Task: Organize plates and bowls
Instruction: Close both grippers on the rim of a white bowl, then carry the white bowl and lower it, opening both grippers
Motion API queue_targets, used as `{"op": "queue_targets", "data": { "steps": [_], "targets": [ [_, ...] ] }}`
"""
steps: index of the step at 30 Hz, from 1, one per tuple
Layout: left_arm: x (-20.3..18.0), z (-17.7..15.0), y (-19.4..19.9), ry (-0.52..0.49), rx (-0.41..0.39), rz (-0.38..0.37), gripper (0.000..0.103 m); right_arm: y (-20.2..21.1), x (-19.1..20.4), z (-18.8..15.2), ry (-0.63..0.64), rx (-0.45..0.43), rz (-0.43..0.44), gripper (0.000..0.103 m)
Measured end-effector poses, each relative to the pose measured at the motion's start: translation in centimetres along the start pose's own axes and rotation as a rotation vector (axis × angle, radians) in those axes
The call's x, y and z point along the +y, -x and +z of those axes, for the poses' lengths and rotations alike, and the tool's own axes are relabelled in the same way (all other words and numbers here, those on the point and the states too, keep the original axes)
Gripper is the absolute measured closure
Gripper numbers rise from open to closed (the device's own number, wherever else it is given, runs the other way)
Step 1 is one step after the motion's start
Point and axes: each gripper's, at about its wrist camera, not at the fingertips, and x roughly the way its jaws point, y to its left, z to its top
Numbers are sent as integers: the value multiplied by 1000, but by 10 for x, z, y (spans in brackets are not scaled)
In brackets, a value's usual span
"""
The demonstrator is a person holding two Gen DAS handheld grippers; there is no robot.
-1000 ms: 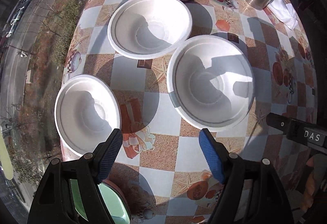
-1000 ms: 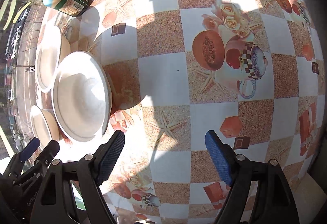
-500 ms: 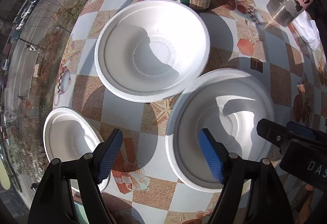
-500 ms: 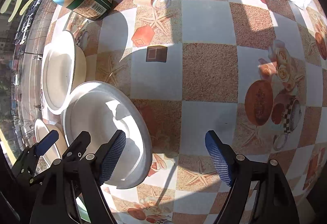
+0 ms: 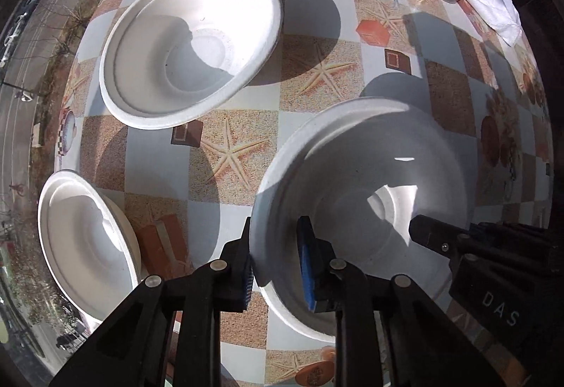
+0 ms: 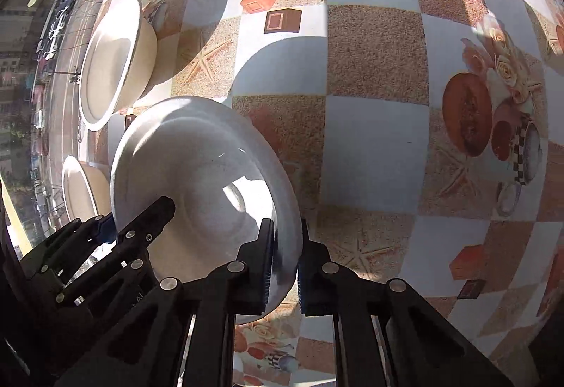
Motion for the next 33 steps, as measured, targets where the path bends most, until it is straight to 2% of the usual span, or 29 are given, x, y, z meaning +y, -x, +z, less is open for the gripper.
{"op": "queue_targets", "data": {
  "steps": [7,13,17,20,23,26,27,28,30,31,32,33],
  "targets": [
    [-40,-67,11,-176,-1,4,78,3,-8,-67,-19,27,-47,89],
    [-59,-131,7,-283,58,-20,78,-8,-13,-134,-55,68,-70,87],
    [-71,-170,6,-373,81,-31,77,-16,-11,-162,-76,91,-78,87],
    [-81,-186,4,-418,91,-37,77,-19,-11,-174,-100,89,-102,86],
    [-94,-186,3,-439,83,-41,75,-15,-14,-179,-136,59,-117,85],
    [-113,-189,6,-460,51,-52,62,-8,-18,-182,-151,32,-119,85],
    [-117,-190,7,-469,46,-58,49,-9,-18,-182,-155,33,-133,85],
    [-120,-191,8,-480,41,-52,31,-9,-20,-183,-163,37,-151,85],
    [-124,-198,12,-504,22,-26,21,1,-39,-186,-197,39,-159,85],
    [-124,-201,15,-514,21,-26,21,1,-39,-188,-213,36,-152,82],
    [-119,-199,15,-515,30,-34,21,5,-45,-192,-229,32,-149,60],
    [-114,-202,15,-510,38,-43,21,10,-53,-194,-239,24,-153,25]
  ]
}}
